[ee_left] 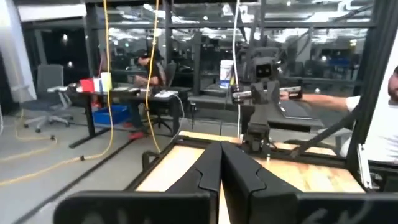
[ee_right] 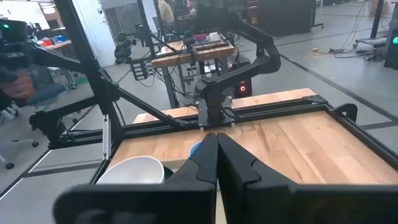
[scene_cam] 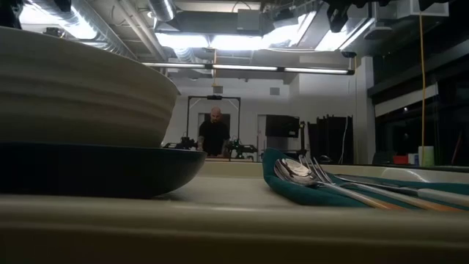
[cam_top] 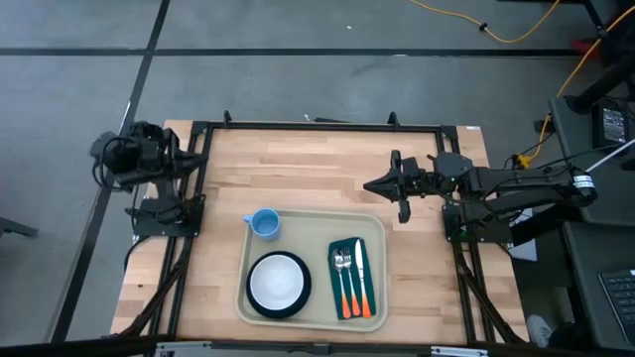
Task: Set up tray
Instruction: Return to Home Position
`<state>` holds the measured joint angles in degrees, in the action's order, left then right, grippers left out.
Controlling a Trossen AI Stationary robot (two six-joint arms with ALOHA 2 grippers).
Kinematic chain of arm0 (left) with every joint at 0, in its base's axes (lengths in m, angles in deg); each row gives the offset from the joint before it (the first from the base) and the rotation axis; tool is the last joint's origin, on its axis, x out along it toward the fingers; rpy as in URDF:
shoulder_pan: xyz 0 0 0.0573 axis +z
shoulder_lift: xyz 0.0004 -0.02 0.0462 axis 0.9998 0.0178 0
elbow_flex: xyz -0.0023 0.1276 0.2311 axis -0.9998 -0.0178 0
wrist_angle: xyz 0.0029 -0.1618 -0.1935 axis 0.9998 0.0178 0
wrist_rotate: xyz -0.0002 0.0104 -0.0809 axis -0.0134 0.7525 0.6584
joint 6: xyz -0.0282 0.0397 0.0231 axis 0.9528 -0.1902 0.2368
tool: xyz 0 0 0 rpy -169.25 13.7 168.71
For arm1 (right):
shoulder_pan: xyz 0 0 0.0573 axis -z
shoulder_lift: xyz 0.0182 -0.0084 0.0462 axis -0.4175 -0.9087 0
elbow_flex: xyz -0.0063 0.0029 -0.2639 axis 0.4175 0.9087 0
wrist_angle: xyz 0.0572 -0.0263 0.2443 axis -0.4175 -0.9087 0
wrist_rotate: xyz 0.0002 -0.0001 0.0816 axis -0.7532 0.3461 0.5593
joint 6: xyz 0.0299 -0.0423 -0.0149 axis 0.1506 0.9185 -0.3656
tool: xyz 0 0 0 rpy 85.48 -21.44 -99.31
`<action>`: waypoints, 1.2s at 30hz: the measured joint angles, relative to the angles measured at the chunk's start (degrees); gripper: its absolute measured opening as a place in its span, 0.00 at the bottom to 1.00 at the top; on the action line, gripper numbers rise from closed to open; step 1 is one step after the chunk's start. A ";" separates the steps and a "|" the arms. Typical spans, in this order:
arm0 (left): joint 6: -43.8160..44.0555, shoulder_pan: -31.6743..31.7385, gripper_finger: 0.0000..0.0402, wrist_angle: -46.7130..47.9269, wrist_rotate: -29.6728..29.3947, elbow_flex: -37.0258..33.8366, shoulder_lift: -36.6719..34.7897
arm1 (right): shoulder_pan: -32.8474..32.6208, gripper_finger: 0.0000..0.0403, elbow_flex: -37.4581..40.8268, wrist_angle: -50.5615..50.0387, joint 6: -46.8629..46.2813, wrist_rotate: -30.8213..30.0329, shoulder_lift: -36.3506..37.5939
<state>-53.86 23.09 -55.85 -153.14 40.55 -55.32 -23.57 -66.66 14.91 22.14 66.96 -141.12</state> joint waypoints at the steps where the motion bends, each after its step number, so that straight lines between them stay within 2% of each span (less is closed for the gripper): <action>1: 2.07 0.26 0.00 2.46 0.26 0.02 -1.17 | 0.00 0.01 0.00 0.00 0.03 0.04 0.00; 5: 4.40 0.96 0.00 6.87 6.36 0.27 -5.75 | 0.00 0.01 0.00 -0.12 -0.01 0.17 0.00; 7: 1.54 1.04 0.00 5.94 7.94 1.66 -5.25 | 0.00 0.01 0.00 -0.24 -0.13 1.12 0.00; 10: -2.22 1.70 0.00 0.93 15.91 3.18 -5.69 | 0.00 0.01 0.00 -0.37 -0.25 1.52 0.00; 11: -3.95 1.85 0.00 -1.26 16.93 3.09 -5.54 | 0.00 0.01 0.00 -0.36 -0.65 1.55 0.00; 12: -5.28 1.88 0.00 -2.46 16.09 2.85 -5.20 | 0.00 0.01 0.00 -0.37 -1.36 1.54 0.00; 14: -5.48 1.90 0.00 -2.69 9.77 2.78 -3.92 | 0.00 0.01 0.00 -0.26 -1.67 1.54 0.00; 16: -2.01 2.23 0.00 -0.22 3.84 2.78 -3.06 | 0.00 0.01 0.00 -0.26 -1.63 1.54 0.00; 23: 17.99 2.90 0.00 15.39 4.62 2.73 -0.35 | 0.00 0.01 0.00 -0.22 -1.52 2.04 0.00; 30: 22.51 4.22 0.00 15.59 4.60 2.61 2.63 | -0.02 0.01 0.00 -0.18 -1.50 2.72 0.00; 32: 24.28 4.20 0.00 12.00 10.81 1.88 3.58 | -0.02 0.01 0.00 -0.17 -1.43 2.72 0.00; 36: 25.50 4.18 0.00 2.73 33.69 0.08 4.37 | -0.02 0.01 0.00 -0.14 -1.41 2.78 0.00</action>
<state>-28.37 27.27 -53.12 -119.45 40.62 -50.94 -23.60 -66.66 14.78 20.74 69.74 -141.12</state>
